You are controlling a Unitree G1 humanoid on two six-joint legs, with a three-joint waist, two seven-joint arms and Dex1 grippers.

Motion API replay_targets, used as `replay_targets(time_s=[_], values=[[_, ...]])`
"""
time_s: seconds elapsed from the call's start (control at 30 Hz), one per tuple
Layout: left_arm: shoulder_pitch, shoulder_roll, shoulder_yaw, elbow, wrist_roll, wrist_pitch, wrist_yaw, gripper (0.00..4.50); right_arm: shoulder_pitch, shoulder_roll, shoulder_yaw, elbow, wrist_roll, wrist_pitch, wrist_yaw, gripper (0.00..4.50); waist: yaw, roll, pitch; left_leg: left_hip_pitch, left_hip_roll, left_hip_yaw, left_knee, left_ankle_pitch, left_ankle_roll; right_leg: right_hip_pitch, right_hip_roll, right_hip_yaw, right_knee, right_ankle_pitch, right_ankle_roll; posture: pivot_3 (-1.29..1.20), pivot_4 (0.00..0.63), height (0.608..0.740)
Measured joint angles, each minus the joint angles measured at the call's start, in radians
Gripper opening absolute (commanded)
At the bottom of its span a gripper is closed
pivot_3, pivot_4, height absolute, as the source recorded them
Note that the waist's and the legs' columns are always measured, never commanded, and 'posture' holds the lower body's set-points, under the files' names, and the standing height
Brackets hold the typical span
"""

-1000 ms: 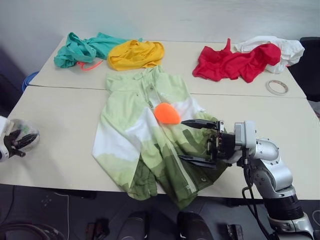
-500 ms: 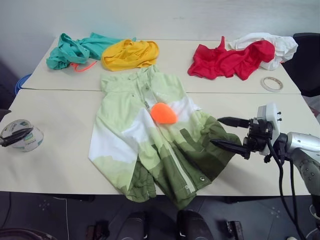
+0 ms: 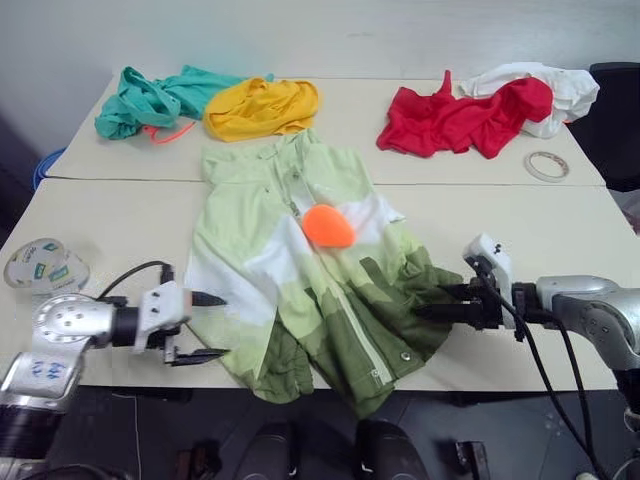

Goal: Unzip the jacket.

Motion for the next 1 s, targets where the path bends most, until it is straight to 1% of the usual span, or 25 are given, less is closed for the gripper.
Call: replay_targets(time_s=[0.07,0.17,0.2,0.27,0.37,0.4,0.43,0.5,0.57,0.63,0.73,0.83,0.9,0.93,1.0], values=[[-0.008,-0.001,-0.013,0.000,0.008,0.000,0.005,3.31,-0.009,0.000,-0.002,0.039,-0.035,-0.028,-0.006,1.16,-0.002,0.000,0.000,0.000,0.000,0.001,0.000,0.000,0.001,0.000,0.000,0.000,0.000,0.000,0.000,0.00,0.150,0.740],[0.007,-0.015,-0.022,-0.009,0.010,0.007,0.016,2.31,-0.026,-0.001,-0.002,0.147,-0.123,-0.116,-0.012,0.07,0.000,0.000,0.000,0.000,0.000,0.002,0.001,0.000,0.001,0.000,0.000,0.001,-0.001,0.000,0.001,0.00,0.150,0.740],[0.016,-0.028,-0.025,-0.017,0.008,0.015,0.022,1.95,-0.040,-0.004,0.002,0.189,-0.161,-0.159,-0.009,0.00,-0.001,0.000,0.000,0.000,0.000,0.002,0.001,0.000,0.001,0.000,0.000,0.001,-0.001,0.001,0.001,0.00,0.150,0.740],[0.029,-0.067,-0.029,-0.041,-0.003,0.038,0.043,1.30,-0.079,-0.017,0.010,0.277,-0.237,-0.247,-0.004,0.00,-0.001,0.001,0.000,0.000,-0.001,0.003,0.001,0.000,0.002,0.000,0.000,0.002,-0.001,0.001,0.002,0.00,0.150,0.740],[0.054,-0.176,-0.032,-0.120,-0.059,0.116,0.114,0.28,-0.204,-0.028,0.038,0.492,-0.373,-0.413,0.005,0.00,-0.001,0.001,0.001,0.000,-0.001,0.004,0.004,0.000,0.003,0.000,0.000,0.004,-0.001,0.002,0.004,0.00,0.150,0.740],[0.060,-0.213,-0.034,-0.149,-0.081,0.147,0.142,0.01,-0.254,-0.026,0.050,0.568,-0.411,-0.467,0.006,0.00,-0.001,0.001,0.001,0.000,-0.001,0.004,0.005,0.000,0.003,0.001,0.000,0.004,-0.001,0.002,0.004,0.00,0.150,0.740],[0.065,-0.260,-0.045,-0.184,-0.103,0.181,0.177,0.01,-0.319,-0.022,0.057,0.660,-0.459,-0.534,0.003,0.00,-0.001,0.002,0.001,0.000,-0.002,0.004,0.005,0.000,0.003,0.001,0.000,0.004,-0.001,0.002,0.004,0.00,0.150,0.740],[0.071,-0.316,-0.065,-0.219,-0.120,0.216,0.224,0.01,-0.414,-0.014,0.074,0.778,-0.529,-0.636,-0.001,0.00,-0.002,0.002,0.001,0.000,-0.001,0.004,0.005,0.000,0.003,0.001,0.000,0.004,-0.001,0.002,0.004,0.00,0.150,0.740],[0.071,-0.387,-0.082,-0.230,-0.125,0.242,0.279,0.01,-0.519,0.022,0.094,0.927,-0.599,-0.740,-0.021,0.00,-0.002,0.002,0.002,0.001,-0.001,0.005,0.006,0.000,0.003,0.001,0.004,0.004,-0.002,0.002,0.004,0.00,0.150,0.740],[0.058,-0.464,-0.136,-0.229,-0.119,0.255,0.328,0.01,-0.616,0.069,0.110,1.085,-0.670,-0.842,-0.081,0.00,-0.003,0.002,0.002,0.000,-0.001,0.005,0.007,0.000,0.003,0.001,0.006,0.004,-0.001,0.002,0.004,0.00,0.150,0.740],[0.032,-0.530,-0.199,-0.214,-0.081,0.253,0.378,0.01,-0.697,0.114,0.126,1.255,-0.757,-0.954,-0.195,0.00,0.000,0.002,0.002,0.000,-0.001,0.005,0.008,0.000,0.003,0.001,0.007,0.004,0.001,0.002,0.004,0.00,0.150,0.740],[0.005,-0.532,-0.210,-0.208,-0.046,0.240,0.408,0.01,-0.729,0.135,0.128,1.352,-0.814,-1.029,-0.276,0.00,0.001,0.002,0.002,-0.001,-0.001,0.004,0.009,0.000,0.003,0.001,0.007,0.004,0.000,0.002,0.004,0.00,0.150,0.740],[0.000,-0.498,-0.185,-0.208,-0.042,0.235,0.415,0.38,-0.734,0.141,0.111,1.389,-0.818,-1.062,-0.290,0.00,-0.002,0.003,0.002,-0.001,0.000,0.004,0.009,0.000,0.003,0.001,0.007,0.004,0.000,0.002,0.004,0.00,0.150,0.740],[0.002,-0.470,-0.159,-0.207,-0.044,0.236,0.416,0.63,-0.736,0.141,0.094,1.401,-0.813,-1.075,-0.276,0.44,-0.003,0.003,0.002,-0.001,0.000,0.004,0.008,0.000,0.003,0.001,0.008,0.004,0.000,0.002,0.004,0.00,0.150,0.740],[0.016,-0.382,-0.065,-0.201,-0.051,0.237,0.406,1.09,-0.736,0.136,0.068,1.403,-0.804,-1.100,-0.231,0.89,-0.008,0.004,0.002,-0.001,0.003,0.005,0.009,0.000,0.002,0.001,0.011,0.005,0.000,0.002,0.003,0.00,0.150,0.740]])
